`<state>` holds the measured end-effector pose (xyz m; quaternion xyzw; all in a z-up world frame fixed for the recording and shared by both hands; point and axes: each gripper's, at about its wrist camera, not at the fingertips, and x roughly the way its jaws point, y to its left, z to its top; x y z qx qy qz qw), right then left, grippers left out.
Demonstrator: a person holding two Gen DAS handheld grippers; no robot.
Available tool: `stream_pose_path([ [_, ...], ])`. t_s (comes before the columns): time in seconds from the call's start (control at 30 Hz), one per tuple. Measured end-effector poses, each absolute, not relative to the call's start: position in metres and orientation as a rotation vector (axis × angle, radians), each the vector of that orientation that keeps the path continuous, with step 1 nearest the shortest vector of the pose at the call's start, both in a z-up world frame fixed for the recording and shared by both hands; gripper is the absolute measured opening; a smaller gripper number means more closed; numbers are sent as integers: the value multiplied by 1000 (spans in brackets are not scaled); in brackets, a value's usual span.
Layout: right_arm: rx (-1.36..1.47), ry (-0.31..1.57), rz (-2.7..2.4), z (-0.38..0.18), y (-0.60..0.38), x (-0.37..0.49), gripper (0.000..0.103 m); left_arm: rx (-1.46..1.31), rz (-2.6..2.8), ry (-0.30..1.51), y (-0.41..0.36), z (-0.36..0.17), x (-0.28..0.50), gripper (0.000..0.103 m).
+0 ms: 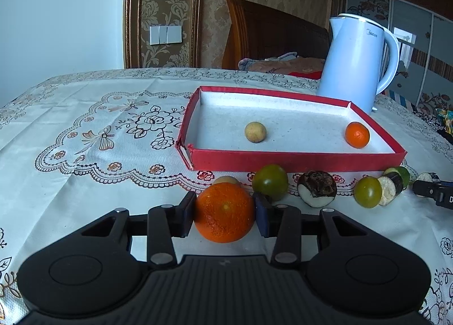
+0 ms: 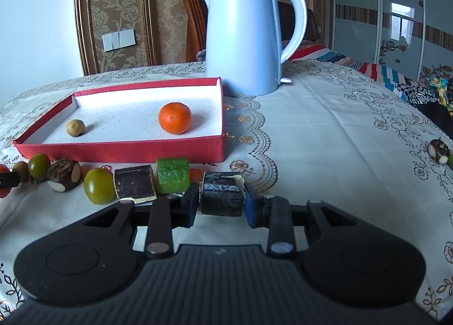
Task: Organize fruits
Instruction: 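Carry the dark block and large orange with both grippers over the tray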
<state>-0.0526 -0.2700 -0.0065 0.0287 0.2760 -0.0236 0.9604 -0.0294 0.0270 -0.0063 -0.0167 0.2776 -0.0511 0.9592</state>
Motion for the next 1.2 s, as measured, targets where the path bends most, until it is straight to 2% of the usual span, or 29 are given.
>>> stream_pose_path([
  [0.63,-17,466,-23,25,-239,-34,31,-17,-96,535,8,21,7,42],
  [1.2,-13,538,8,15,-207,38,31,-5,-14,603,3,9,68,42],
])
